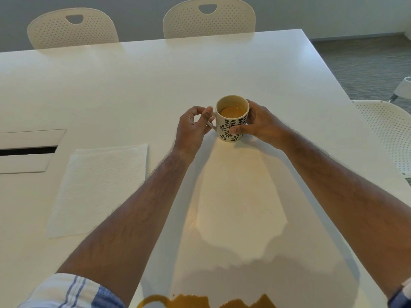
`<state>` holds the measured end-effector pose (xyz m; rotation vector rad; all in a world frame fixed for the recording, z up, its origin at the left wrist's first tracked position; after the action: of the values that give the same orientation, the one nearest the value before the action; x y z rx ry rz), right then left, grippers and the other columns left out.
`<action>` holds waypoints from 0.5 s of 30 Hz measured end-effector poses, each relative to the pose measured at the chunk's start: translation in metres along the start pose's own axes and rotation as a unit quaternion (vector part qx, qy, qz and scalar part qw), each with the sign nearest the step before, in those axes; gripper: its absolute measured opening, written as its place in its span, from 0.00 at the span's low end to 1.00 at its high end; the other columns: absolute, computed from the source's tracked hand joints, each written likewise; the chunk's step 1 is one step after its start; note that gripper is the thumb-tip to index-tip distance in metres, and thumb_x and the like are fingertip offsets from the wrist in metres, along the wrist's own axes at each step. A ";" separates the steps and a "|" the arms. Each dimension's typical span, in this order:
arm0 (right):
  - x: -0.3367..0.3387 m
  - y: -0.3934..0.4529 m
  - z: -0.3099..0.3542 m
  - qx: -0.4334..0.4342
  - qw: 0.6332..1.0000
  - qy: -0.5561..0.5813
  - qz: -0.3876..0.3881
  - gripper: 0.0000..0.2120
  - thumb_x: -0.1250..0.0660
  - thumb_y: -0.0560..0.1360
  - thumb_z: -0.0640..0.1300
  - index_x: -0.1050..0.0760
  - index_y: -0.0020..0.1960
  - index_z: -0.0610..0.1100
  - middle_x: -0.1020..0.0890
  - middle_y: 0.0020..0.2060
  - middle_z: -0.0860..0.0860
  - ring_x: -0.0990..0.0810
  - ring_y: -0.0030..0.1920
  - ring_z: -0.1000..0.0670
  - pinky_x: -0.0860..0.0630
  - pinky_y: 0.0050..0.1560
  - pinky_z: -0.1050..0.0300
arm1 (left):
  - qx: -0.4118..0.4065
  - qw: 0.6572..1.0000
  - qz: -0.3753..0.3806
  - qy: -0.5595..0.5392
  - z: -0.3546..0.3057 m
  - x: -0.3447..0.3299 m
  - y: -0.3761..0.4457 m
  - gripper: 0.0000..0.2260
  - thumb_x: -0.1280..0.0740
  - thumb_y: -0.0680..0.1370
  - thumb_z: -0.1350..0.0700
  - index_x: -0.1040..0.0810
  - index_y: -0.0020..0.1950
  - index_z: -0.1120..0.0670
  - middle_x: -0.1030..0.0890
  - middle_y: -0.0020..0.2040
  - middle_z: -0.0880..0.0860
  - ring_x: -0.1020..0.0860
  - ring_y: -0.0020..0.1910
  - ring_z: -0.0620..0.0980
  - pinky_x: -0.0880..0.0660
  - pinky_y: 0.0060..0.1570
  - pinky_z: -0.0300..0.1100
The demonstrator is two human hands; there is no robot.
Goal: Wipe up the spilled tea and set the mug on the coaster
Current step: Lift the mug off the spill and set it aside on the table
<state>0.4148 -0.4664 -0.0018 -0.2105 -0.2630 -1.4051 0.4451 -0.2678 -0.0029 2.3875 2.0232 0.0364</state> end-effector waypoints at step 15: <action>0.001 -0.020 -0.003 -0.031 0.998 0.036 -0.046 0.46 0.15 0.63 0.55 0.31 0.74 0.45 0.21 0.69 0.52 0.25 0.72 0.56 0.28 0.74 0.45 | 0.018 0.998 -0.022 0.063 -0.012 0.010 -0.012 0.12 0.33 0.85 0.49 0.24 0.63 0.55 0.21 0.65 0.52 0.21 0.67 0.49 0.22 0.67 0.52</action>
<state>0.3950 -0.4713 -0.0046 -0.2002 -0.1715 -1.5098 0.4348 -0.2565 0.0091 2.4184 2.1473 0.1556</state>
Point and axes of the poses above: each hand's wrist, its own y-axis towards the middle knuckle, its own x-axis out of the back of the hand, z = x × y, the point moved 8 cm from there along y, towards the middle knuckle
